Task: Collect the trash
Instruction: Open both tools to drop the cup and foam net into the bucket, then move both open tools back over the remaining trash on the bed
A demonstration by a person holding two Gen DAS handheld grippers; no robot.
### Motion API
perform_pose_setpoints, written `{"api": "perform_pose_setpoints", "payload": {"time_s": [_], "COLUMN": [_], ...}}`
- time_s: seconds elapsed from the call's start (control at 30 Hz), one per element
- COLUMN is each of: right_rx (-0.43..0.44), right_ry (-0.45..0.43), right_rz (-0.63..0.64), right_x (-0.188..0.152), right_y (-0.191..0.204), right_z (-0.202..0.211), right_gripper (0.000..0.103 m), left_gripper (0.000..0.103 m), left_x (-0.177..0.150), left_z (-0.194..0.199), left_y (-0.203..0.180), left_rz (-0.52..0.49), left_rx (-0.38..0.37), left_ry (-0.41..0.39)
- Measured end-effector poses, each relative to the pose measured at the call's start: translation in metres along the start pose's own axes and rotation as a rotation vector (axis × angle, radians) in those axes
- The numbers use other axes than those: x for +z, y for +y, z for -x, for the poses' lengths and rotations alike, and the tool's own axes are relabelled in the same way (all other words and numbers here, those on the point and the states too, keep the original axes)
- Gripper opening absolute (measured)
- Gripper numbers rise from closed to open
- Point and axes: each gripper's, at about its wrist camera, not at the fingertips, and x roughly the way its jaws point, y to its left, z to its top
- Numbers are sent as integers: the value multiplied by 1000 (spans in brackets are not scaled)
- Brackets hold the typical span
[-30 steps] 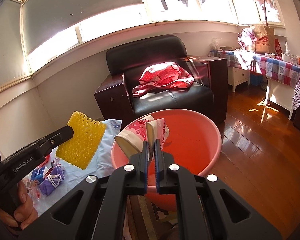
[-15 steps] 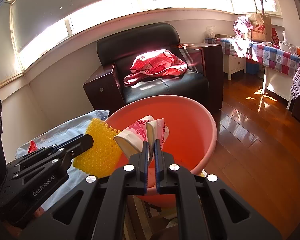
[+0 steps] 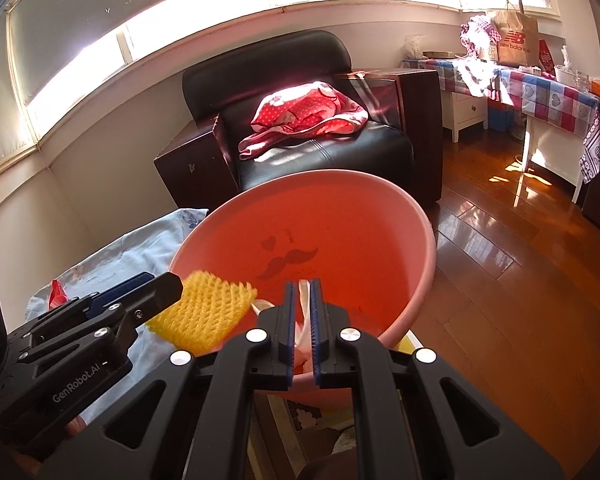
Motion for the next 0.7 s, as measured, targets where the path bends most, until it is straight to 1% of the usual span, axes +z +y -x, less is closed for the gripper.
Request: {"api": "perform_pose_setpoints", "payload": {"time_s": [0.3, 0.43, 0.53, 0.57, 0.63, 0.7], "right_rx": [-1, 2, 1, 1, 2, 6], "right_ry": [0, -2, -5, -6, -8, -20], "right_rz": [8, 10, 13, 13, 12, 16], "right_x": [0, 1, 1, 2, 2, 3], "right_y": [2, 5, 9, 10, 13, 18], "right_z": [1, 5, 10, 12, 15, 21], "right_gripper": [7, 7, 8, 10, 28, 30], "left_gripper": [41, 48, 49, 49, 50, 52], "left_x": [0, 1, 1, 1, 1, 0], "left_z": [15, 26, 35, 39, 45, 53], "left_y": [-1, 1, 4, 6, 10, 14], "left_rz": [-8, -1, 5, 11, 23, 33], "left_rx": [1, -1, -1, -2, -4, -4], "left_ry": [-48, -69, -83, -86, -93, -103]}}
